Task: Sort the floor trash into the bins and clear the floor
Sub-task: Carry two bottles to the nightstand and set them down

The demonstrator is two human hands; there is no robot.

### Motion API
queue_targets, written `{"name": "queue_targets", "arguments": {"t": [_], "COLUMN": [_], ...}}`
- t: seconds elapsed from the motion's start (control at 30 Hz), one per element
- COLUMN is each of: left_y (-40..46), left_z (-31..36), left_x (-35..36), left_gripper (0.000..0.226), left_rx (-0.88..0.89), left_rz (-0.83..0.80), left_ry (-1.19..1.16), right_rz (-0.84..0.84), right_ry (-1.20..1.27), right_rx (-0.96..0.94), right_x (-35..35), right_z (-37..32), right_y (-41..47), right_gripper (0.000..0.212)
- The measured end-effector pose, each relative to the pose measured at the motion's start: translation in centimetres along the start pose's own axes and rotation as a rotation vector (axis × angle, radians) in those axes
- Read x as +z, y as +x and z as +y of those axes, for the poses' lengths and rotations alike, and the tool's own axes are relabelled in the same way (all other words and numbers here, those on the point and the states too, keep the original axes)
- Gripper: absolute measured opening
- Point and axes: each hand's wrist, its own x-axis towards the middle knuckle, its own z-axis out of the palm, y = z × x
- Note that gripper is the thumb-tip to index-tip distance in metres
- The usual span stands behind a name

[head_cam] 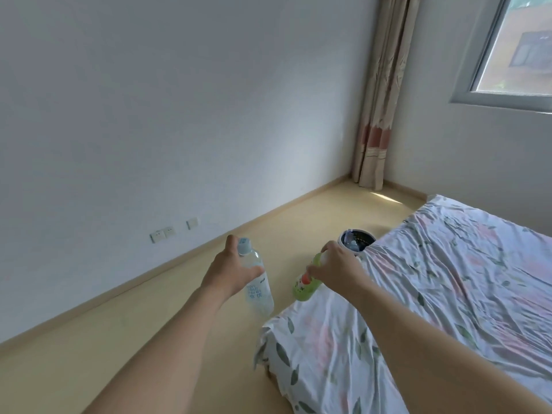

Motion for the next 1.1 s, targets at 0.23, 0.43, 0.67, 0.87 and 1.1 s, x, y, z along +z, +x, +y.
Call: {"name": "queue_targets", "arguments": {"t": [0.23,0.43,0.67,0.87,1.1], "left_y": [13.9,27.1,39.9,54.3,69.7], "left_z": [-8.8,-13.9,-16.9,-16.0,-10.2], "left_x": [-7.9,-15.4,-14.4,-12.0,-9.9], "left_gripper": [0.082,0.060,0.059,0.049,0.040], "left_rx": [0.078,0.050,0.015,0.043,0.117], "left_rz": [0.000,0.022,-0.016,-0.065,-0.116], "left_ry": [0.019,0.000,-0.038,-0.006,-0.020], "right_rz": [-0.018,0.027,0.023,0.064,0.144], "right_ry": [-0.005,0.026,0.007,0.038,0.089], "right_rx": [-0.004,0.023,0.053,0.109,0.217], "right_x": [8.5,12.2,15.6,15.8,12.6], "right_z": [-10.3,-18.8,-22.3,-20.9,-19.2], "right_y": [12.7,23.2,35.4,49.1,61.9], "right_gripper": [0.050,0.045,0.045,0.048,0.045]}}
